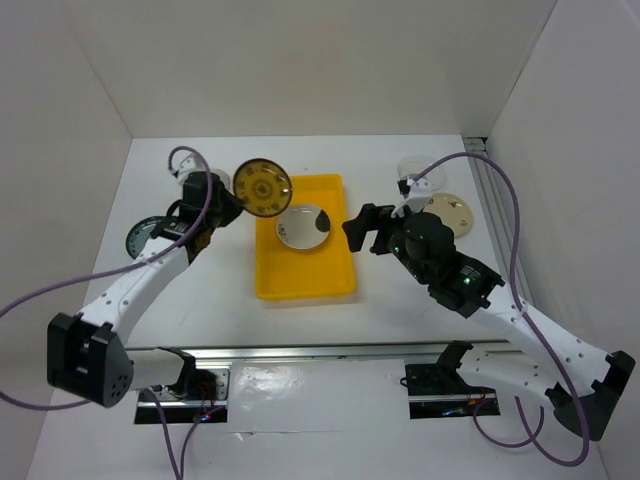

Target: Place the plates into the plastic bin on the countertop

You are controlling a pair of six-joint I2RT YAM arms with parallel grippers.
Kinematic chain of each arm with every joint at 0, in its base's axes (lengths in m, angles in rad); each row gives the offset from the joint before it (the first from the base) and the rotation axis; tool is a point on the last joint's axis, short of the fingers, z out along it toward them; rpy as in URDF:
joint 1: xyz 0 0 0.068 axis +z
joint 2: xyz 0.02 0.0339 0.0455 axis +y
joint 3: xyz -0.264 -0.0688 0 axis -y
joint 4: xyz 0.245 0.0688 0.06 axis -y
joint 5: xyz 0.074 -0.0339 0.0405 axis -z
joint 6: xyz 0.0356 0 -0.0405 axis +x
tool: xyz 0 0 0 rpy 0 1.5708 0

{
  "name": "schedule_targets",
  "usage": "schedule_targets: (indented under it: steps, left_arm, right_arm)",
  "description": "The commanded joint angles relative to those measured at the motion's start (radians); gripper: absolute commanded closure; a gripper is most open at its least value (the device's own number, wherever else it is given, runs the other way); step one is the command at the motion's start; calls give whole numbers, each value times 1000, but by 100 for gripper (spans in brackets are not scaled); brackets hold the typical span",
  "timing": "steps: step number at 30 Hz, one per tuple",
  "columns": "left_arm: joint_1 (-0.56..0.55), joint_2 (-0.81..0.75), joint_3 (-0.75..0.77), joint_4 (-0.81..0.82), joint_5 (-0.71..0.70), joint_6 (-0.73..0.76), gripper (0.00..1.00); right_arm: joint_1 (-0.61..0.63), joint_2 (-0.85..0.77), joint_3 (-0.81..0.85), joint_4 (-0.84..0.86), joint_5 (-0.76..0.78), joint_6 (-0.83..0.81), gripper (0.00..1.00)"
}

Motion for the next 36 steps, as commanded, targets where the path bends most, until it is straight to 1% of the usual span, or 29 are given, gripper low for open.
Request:
schedule_targets:
  steps: [1,2,3,8,10,15,17,18,19,20,21,22,23,26,28,29,31,32,33,34,35,36]
  left_arm:
    - [-42,119,51,118,225,96,100]
    - [-51,180,60,129,280,105,100]
    - [-51,209,60,147,312,116,100]
    - [-51,366,112,196,432,116,100]
    - [-51,418,122,206,446,116,100]
    - [-60,453,141,206,455,107,100]
    - [-60,464,152,196,455,107,81]
    - [-60,464,152,186,455,107,68]
    - [-60,464,152,186,455,107,54]
    - [-60,455,152,186,455,107,33]
    - [-60,455,152,174,444,107,18]
    - [-60,431,152,173,444,107,6]
    - [-60,418,152,163,429,107,0]
    - [-60,366,152,135,406,117,0]
    - [-60,326,152,126,406,131,0]
    - [-72,271,152,108,383,140,0]
    - [-103,204,152,77,348,171,0]
    - [-123,168,152,53,323,183,0]
    - [-123,132,142,52,323,183,0]
    - [-133,67,122,52,344,197,0]
    - [-134,39,112,26,355,206,0]
    - [-134,13,112,11,355,206,0]
  right_arm:
    - [-9,-61,6,-69,128,58,0]
    - [-9,-73,6,-83,141,68,0]
    - [-9,-95,6,-92,141,68,0]
    - [-18,-133,15,-159,161,88,0]
    - [-18,-159,15,-170,161,99,0]
    - [-18,-179,6,-190,184,99,0]
    - [-18,-179,-3,-190,193,99,0]
    - [-18,-179,-3,-190,193,108,0]
    - [-18,-179,-12,-190,202,108,0]
    - [-18,-179,-12,-190,202,108,0]
    - [-18,-179,-22,-190,202,117,0]
    - [-18,-170,-22,-190,202,117,0]
    - [-18,-170,-22,-190,214,128,0]
    - [-18,-147,-32,-178,214,128,0]
    - [-18,-137,-32,-178,245,137,0]
    - [-27,-136,-32,-187,319,181,0]
    - [-37,-98,-61,-200,403,231,0]
    - [-52,-81,-75,-200,477,275,0]
    - [-63,-36,-91,-177,490,288,0]
    - [-82,-6,-115,-123,478,297,0]
    - [-168,24,-126,-82,440,297,0]
    - [-235,85,-141,-34,279,297,0]
